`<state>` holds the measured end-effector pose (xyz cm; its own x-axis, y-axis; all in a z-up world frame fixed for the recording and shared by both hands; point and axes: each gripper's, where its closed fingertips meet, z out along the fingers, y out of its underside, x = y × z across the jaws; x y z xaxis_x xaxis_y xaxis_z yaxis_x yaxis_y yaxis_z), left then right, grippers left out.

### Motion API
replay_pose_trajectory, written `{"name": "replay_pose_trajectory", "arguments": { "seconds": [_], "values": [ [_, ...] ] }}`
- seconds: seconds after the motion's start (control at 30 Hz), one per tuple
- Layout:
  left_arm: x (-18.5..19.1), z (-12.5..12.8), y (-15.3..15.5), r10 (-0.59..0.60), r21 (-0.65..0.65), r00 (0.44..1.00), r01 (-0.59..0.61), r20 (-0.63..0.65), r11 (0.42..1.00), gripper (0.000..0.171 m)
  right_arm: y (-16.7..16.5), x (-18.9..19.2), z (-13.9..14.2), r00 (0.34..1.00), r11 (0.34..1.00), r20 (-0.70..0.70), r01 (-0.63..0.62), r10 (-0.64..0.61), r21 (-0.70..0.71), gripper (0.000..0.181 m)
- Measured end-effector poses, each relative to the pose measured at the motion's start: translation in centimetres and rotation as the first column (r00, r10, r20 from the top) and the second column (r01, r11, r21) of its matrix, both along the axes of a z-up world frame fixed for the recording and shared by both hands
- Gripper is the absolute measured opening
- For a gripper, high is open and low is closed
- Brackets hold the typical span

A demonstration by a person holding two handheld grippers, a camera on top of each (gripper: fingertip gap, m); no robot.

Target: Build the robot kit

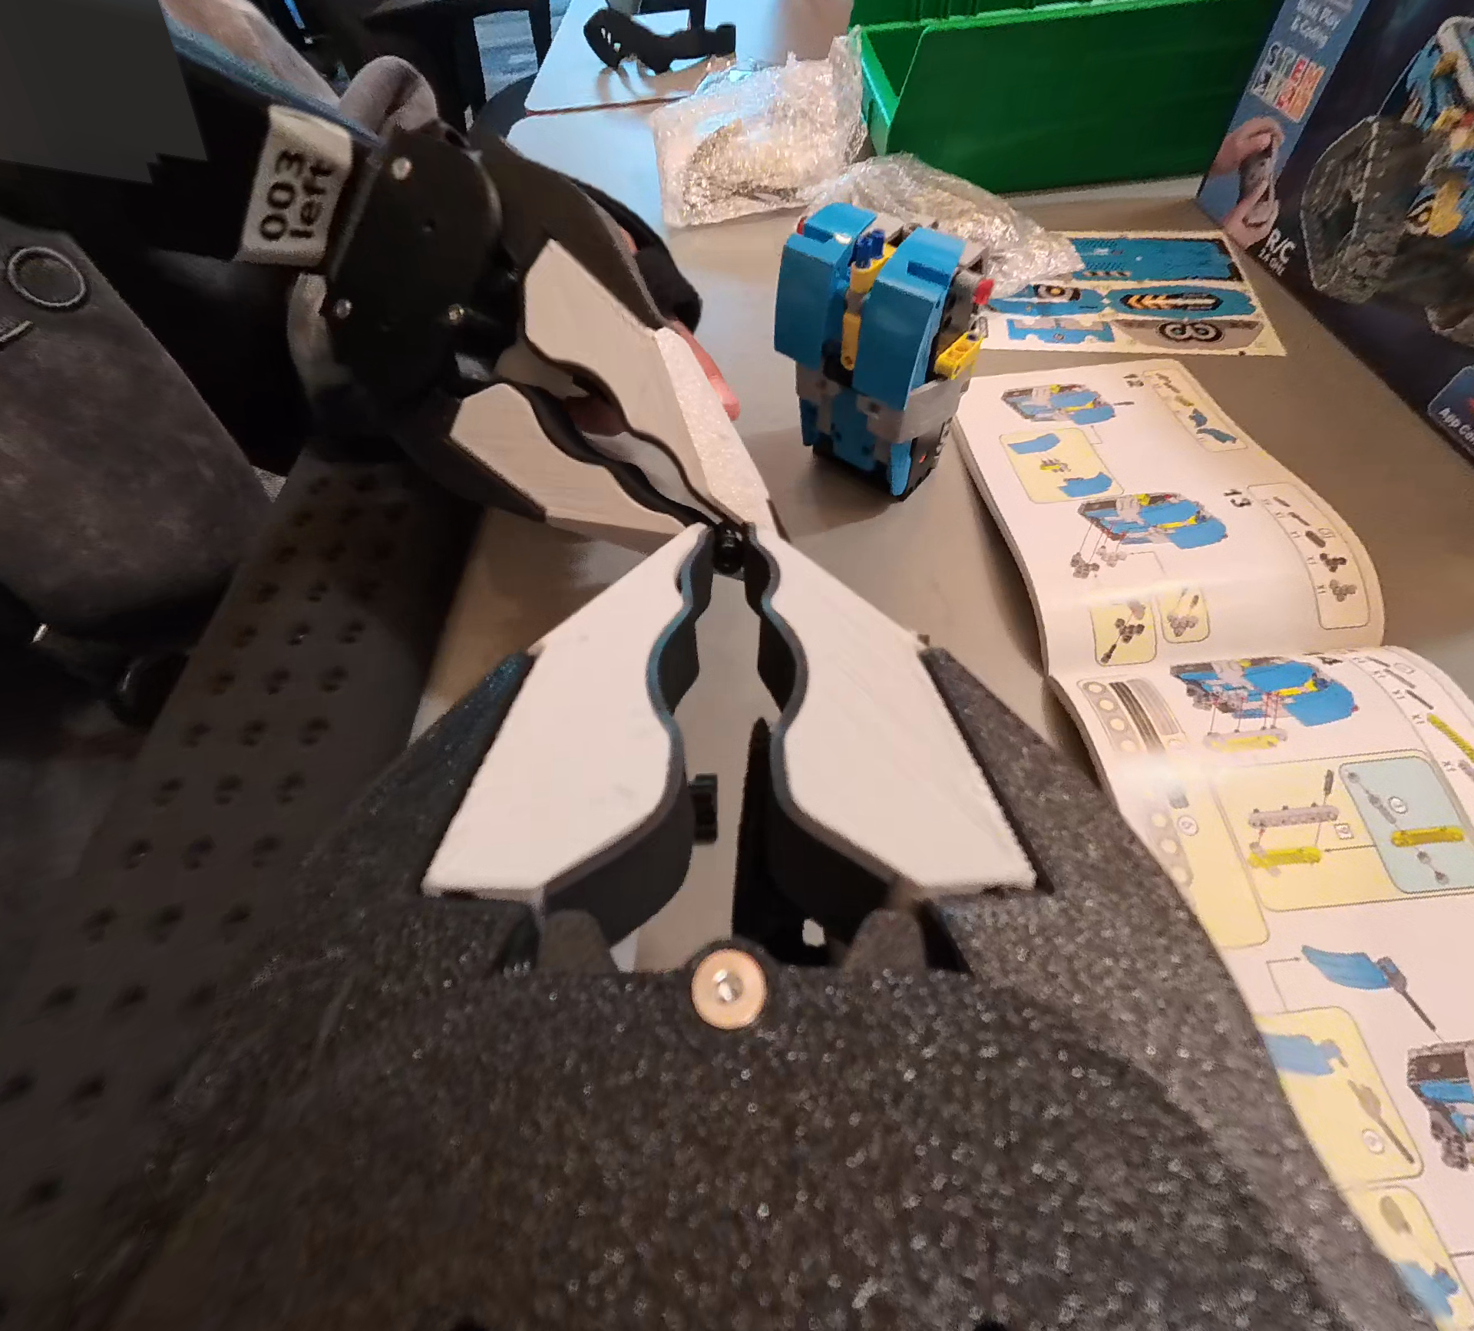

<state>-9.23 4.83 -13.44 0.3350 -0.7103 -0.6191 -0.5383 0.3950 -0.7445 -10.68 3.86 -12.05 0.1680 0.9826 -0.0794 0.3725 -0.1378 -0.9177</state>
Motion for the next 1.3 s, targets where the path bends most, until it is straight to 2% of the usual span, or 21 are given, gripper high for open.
{"name": "replay_pose_trajectory", "arguments": {
  "seconds": [0.07,0.1,0.17,0.23,0.3,0.5,0.53,0.57,0.73,0.8,0.87,0.97,1.03,1.1,1.17,1.3],
  "values": [
    [0.6,-0.9,-0.8,-0.064,-0.136,0.997,0.067,0.03,0.988,0.012,0.1,0.9,0.0,1.0,1.0,0.019,0.0,0.0,-0.029,0.006],
    [1.1,-2.0,-1.7,-0.13,-0.239,0.991,0.133,0.027,0.962,0.013,0.5,1.7,0.1,1.0,0.999,0.027,0.017,-0.016,-0.036,0.006],
    [1.7,-4.7,-3.2,-0.208,-0.451,0.978,0.187,0.002,0.873,0.02,1.7,3.5,0.3,0.996,0.996,0.049,0.08,-0.079,-0.03,0.007],
    [1.9,-6.9,-3.8,-0.24,-0.575,0.97,0.175,-0.039,0.799,0.023,2.8,4.8,0.4,0.99,0.991,0.05,0.133,-0.132,-0.016,0.007],
    [2.0,-8.0,-3.3,-0.241,-0.606,0.967,0.141,-0.086,0.783,0.024,3.1,5.0,0.3,0.988,0.988,0.038,0.149,-0.148,-0.027,0.007],
    [2.8,-9.2,-3.8,-0.303,-0.682,0.945,0.141,-0.123,0.717,0.023,2.8,3.9,-1.1,0.986,0.991,0.108,0.13,-0.13,0.006,0.007],
    [2.9,-9.4,-4.0,-0.322,-0.695,0.938,0.147,-0.128,0.704,0.019,2.7,3.8,-1.1,0.986,0.992,0.109,0.126,-0.126,0.01,0.007],
    [3.0,-9.4,-4.1,-0.33,-0.699,0.936,0.153,-0.125,0.699,0.008,2.6,3.7,-1.0,0.987,0.992,0.106,0.124,-0.124,0.012,0.007],
    [3.4,-8.7,-3.6,-0.302,-0.705,0.95,0.161,-0.079,0.691,0.007,3.0,4.3,-0.1,0.985,0.988,0.08,0.15,-0.152,0.025,0.007],
    [3.5,-7.9,-3.4,-0.274,-0.746,0.962,0.178,-0.006,0.642,0.007,3.4,4.7,0.0,0.982,0.985,0.078,0.168,-0.17,0.028,0.007],
    [2.9,-8.1,-2.8,-0.222,-0.793,0.975,0.133,-0.004,0.595,0.007,3.5,5.2,-0.5,0.979,0.984,0.104,0.176,-0.177,0.019,0.007],
    [1.4,-9.5,-1.8,-0.147,-0.75,0.983,0.011,-0.114,0.661,0.008,4.0,5.9,-1.9,0.967,0.98,0.166,0.197,-0.196,0.007,0.007],
    [1.0,-9.5,-1.8,-0.102,-0.739,0.986,-0.031,-0.134,0.673,0.008,4.0,5.9,-2.5,0.964,0.98,0.185,0.198,-0.193,-0.006,0.007],
    [0.9,-9.5,-2.1,-0.074,-0.753,0.989,-0.048,-0.127,0.656,0.01,4.0,5.8,-2.8,0.963,0.981,0.195,0.193,-0.188,-0.008,0.007],
    [1.1,-9.4,-2.5,-0.07,-0.778,0.992,-0.038,-0.104,0.628,0.02,3.9,5.6,-3.0,0.963,0.982,0.201,0.188,-0.182,-0.008,0.007],
    [1.1,-9.2,-3.1,-0.087,-0.806,0.993,-0.017,-0.085,0.592,0.023,3.9,5.8,-3.0,0.961,0.982,0.207,0.19,-0.184,-0.008,0.007]
  ]
}}
